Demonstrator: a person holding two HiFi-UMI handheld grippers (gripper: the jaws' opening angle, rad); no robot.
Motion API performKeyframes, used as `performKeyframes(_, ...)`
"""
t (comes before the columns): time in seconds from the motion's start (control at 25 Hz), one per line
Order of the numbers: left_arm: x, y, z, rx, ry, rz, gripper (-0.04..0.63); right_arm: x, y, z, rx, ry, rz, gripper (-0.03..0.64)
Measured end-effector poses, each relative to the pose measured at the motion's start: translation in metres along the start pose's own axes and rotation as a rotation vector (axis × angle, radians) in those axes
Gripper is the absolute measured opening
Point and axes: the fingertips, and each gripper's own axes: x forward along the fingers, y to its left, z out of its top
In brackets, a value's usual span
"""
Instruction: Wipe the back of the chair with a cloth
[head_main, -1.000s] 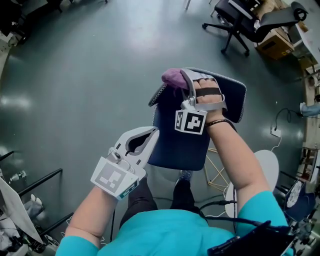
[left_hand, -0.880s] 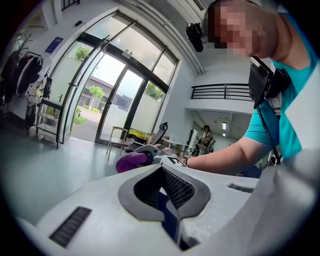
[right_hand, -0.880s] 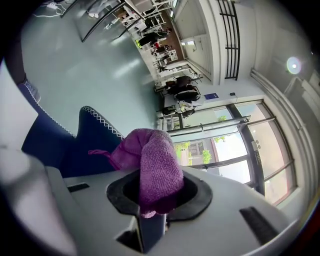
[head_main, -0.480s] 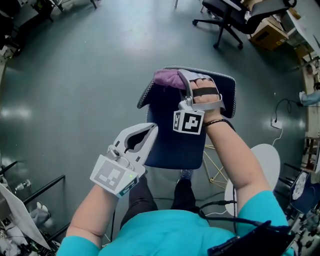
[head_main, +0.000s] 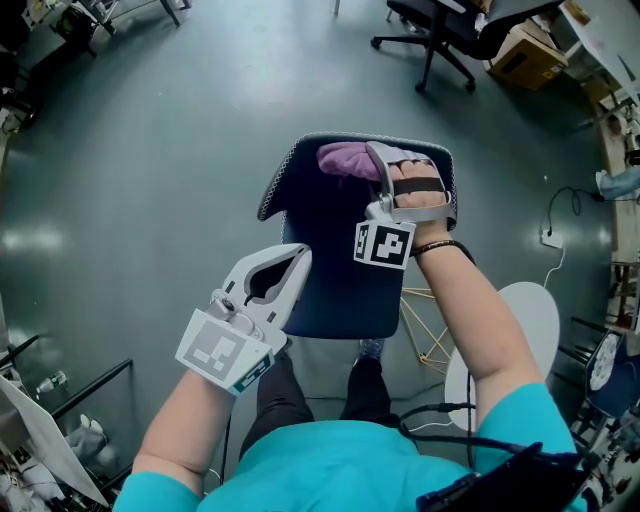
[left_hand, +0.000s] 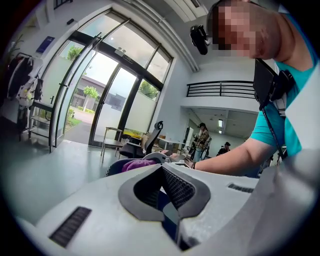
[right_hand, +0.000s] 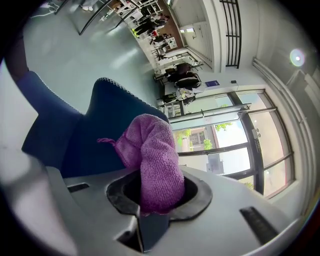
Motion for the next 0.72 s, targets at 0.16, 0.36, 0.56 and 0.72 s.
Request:
performKeyframes(0.16,0.016,-0.01,0.001,0.008,0.005,-0.018,-0.009,-0.002,0.002,-0.033,0.001,0.039,0.003,0.089)
performKeyframes(0.36,0.035,-0.021,0.003,0.018,0.012,-0.043,-0.009,-0.008,0.005,-0.077,0.014,0.095,0.01,0.089)
performKeyframes(0.56,0.056,-0.035,0.004,0.027,0.021,-0.063,-0.009,-0.02,0.009,-0.115,0.023,0.127,0.012,0.089)
performKeyframes(0.72,0.069,-0.042,0.005,0.034,0.028,-0.072,-0.009,-0.029,0.013,-0.143,0.037,0.156,0.017,0.089)
